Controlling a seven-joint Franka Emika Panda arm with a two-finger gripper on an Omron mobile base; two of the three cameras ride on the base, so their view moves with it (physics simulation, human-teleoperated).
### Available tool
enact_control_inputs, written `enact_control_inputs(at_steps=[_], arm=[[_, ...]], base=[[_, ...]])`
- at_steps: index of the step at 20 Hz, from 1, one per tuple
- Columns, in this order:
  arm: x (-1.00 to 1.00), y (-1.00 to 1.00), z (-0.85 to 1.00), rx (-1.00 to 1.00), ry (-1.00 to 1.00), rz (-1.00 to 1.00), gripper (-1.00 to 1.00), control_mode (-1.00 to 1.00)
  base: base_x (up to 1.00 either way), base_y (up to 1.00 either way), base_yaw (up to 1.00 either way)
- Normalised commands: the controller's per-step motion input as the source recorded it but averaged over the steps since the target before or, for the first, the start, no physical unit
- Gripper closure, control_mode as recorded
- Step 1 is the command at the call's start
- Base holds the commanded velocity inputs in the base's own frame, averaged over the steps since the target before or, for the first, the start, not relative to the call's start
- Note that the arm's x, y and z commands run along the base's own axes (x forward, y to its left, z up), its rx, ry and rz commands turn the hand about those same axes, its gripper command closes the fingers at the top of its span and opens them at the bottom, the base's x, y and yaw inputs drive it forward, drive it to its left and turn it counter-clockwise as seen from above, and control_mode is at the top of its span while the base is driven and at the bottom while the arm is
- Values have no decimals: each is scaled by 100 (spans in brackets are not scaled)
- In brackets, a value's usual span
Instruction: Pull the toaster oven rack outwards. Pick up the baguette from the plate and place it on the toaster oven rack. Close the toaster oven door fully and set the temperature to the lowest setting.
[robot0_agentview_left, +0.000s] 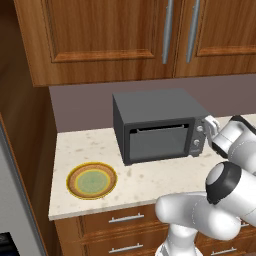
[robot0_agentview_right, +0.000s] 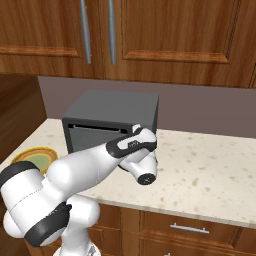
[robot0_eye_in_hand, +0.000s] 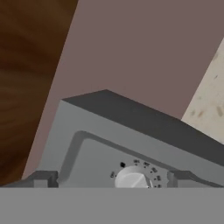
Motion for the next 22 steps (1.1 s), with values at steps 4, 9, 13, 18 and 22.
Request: enact_control_inputs(at_steps=[4,9,13,18,22], arm=[[0,0,0,0,0,0,-100,-100],[0,0,0,0,0,0,-100,-100],[0,9,0,0,0,0,-100,-100],[-2,23,1,0,-1,0,-100,-100],[0,2,0,10,4,0,-100,-100]], base=[[0,0,0],[0,0,0],[0,0,0],[0,0,0],[0,0,0]])
